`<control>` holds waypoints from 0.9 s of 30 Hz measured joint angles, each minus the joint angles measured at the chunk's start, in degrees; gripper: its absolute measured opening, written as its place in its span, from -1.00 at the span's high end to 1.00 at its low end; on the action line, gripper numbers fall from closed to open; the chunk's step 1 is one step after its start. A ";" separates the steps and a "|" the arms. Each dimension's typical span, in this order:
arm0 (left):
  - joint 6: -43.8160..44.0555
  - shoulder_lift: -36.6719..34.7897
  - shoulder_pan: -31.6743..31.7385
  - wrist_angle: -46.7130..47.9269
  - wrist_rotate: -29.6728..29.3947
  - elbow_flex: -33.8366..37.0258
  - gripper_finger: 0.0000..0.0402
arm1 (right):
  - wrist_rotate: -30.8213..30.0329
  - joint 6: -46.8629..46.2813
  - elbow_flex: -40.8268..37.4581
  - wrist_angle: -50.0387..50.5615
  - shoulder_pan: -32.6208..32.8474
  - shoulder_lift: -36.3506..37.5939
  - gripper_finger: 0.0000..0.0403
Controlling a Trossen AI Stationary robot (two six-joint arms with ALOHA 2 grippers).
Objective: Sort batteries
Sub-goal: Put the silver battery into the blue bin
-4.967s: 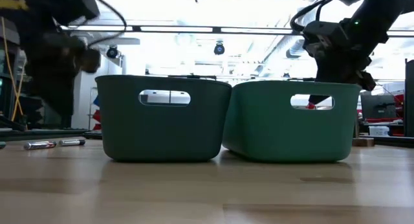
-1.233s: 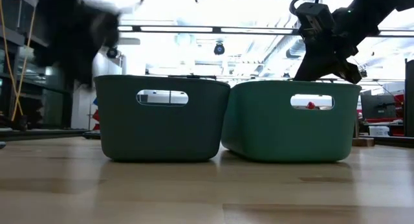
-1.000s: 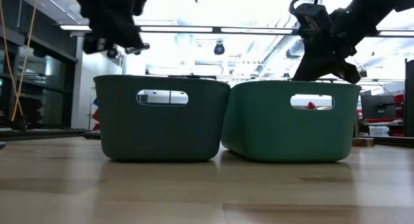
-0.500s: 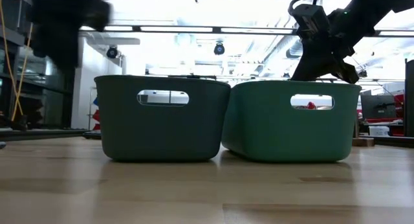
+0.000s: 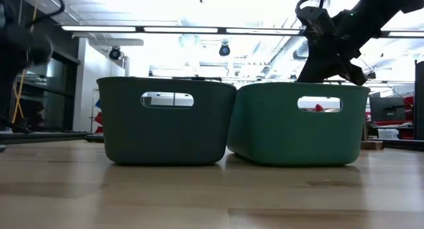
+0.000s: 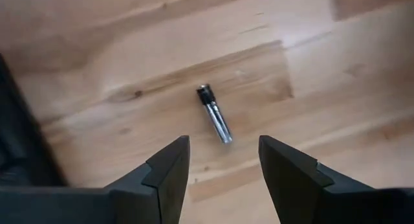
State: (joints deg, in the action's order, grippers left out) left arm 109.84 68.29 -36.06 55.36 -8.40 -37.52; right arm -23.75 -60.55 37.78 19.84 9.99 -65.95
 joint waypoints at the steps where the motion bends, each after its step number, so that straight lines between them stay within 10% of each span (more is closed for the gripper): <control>1: 1.25 0.01 0.21 -2.58 0.46 1.64 0.11 | 0.00 0.03 0.00 0.00 -0.22 0.00 1.00; 11: 7.91 -0.28 1.81 -16.29 0.81 12.42 0.16 | 0.45 0.57 0.00 -0.02 -2.13 0.00 1.00; 16: 5.40 -0.26 1.81 -16.08 1.08 12.83 0.59 | 1.07 0.71 0.00 0.17 -2.13 -0.02 1.00; 19: 4.96 -0.18 1.97 -16.81 0.71 11.68 0.91 | 1.10 1.04 0.00 0.05 -2.13 -0.02 1.00; 27: -9.13 -4.56 3.96 -16.91 -12.69 -0.18 0.96 | 1.51 1.05 0.00 -0.06 -2.13 -0.02 1.00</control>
State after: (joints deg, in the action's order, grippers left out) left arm 100.71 63.73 -32.10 38.45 -21.09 -37.70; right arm -22.24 -59.51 37.78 19.78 7.86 -65.98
